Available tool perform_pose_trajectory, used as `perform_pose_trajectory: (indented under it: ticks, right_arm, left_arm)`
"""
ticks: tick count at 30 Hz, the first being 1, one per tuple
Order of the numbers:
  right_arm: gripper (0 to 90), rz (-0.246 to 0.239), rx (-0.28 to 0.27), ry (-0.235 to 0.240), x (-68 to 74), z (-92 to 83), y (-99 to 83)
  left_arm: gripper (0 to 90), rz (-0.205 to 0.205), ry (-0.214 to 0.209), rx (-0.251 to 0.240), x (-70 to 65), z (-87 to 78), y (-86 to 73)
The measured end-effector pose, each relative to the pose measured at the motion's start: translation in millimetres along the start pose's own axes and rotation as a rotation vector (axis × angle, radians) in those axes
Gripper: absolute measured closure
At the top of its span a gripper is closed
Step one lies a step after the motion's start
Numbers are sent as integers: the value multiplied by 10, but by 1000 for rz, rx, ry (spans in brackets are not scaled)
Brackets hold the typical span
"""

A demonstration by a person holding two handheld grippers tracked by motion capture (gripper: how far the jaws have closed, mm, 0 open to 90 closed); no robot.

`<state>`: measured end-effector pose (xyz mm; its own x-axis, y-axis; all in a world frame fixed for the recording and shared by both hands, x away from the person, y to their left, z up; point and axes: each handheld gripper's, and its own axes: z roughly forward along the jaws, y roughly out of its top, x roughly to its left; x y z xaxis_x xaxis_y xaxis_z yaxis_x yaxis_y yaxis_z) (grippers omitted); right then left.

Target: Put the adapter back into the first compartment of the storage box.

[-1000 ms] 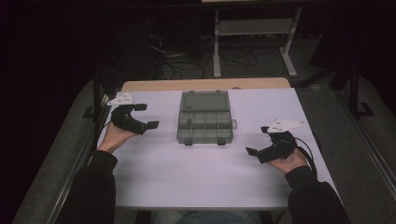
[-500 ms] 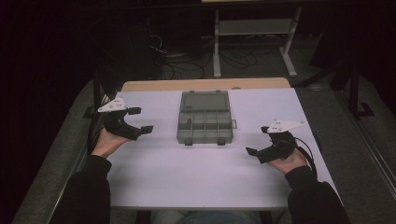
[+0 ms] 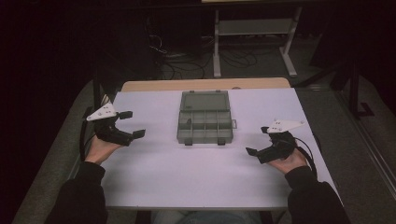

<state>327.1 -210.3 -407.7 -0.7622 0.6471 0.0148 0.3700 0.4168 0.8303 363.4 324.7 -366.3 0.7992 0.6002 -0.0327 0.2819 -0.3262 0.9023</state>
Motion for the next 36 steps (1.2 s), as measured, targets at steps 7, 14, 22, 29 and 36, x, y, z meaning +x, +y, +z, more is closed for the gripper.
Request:
perform_pose_trajectory:
  ticks: [7, 14, 22, 29, 36]
  right_arm:
    - [0, 1, 3, 0, 2, 3, 0]
    - [0, 1, 5, 0, -1, 8, -3]
    - [0, 6, 4, -2, 0, -11, -7]
    - [0, 15, -8, -4, -7, -29, -16]
    - [0, 27, -15, -9, -21, -49, -26]
  left_arm:
    - [0, -7, 17, -32, -12, -130, -61]
    - [0, -11, 28, -83, -51, -287, -90]
    - [0, -21, 66, -81, -62, -402, -249]
    - [0, -51, 121, -94, -65, -543, -420]
    - [0, -67, 136, -111, -77, -602, -495]
